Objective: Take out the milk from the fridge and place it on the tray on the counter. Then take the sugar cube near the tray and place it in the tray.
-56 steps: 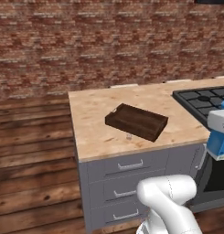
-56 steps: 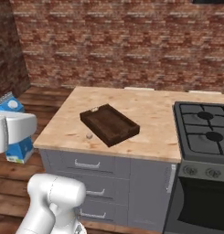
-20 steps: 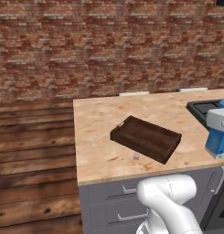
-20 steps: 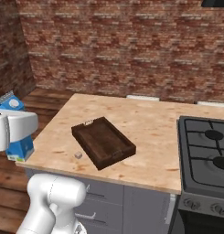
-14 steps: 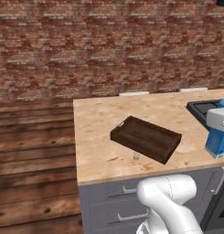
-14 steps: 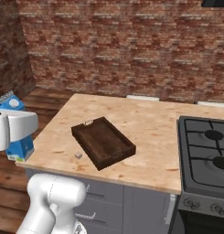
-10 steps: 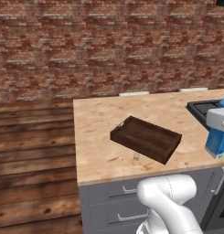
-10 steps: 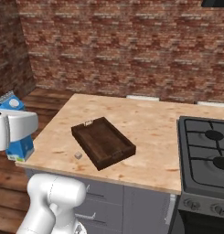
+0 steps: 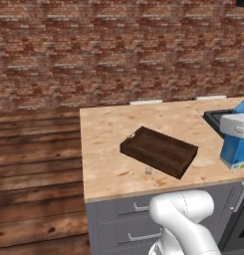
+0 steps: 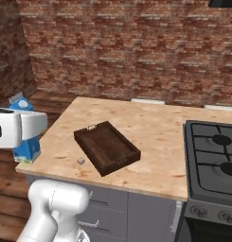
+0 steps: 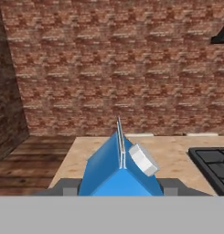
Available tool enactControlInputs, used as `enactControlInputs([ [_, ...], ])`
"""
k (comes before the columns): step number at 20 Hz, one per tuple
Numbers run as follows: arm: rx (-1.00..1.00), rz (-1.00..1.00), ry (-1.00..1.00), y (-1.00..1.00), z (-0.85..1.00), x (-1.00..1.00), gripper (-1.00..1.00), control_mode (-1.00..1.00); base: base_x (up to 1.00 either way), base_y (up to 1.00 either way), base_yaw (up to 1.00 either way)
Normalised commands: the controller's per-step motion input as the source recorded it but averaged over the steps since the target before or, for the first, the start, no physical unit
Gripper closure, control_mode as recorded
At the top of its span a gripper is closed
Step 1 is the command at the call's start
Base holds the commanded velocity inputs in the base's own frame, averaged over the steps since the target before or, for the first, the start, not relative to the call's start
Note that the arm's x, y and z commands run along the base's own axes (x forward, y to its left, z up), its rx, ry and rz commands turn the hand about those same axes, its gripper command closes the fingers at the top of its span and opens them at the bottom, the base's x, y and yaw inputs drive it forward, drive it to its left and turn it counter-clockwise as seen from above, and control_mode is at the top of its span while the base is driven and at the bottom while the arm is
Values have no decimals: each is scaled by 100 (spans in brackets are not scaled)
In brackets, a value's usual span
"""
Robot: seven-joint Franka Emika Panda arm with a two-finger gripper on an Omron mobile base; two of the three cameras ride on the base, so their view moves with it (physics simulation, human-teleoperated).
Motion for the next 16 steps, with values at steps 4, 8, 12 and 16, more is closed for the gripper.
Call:
enactControlInputs([
  [4,0,17,0,-13,-47,98,100,-100,0,0,0],
  [8,0,23,-2,-16,-49,86,100,-100,0,0,0],
  [12,0,23,-9,-13,-48,73,100,-100,0,0,0],
  [16,2,20,-6,-4,-46,83,100,-100,0,0,0],
])
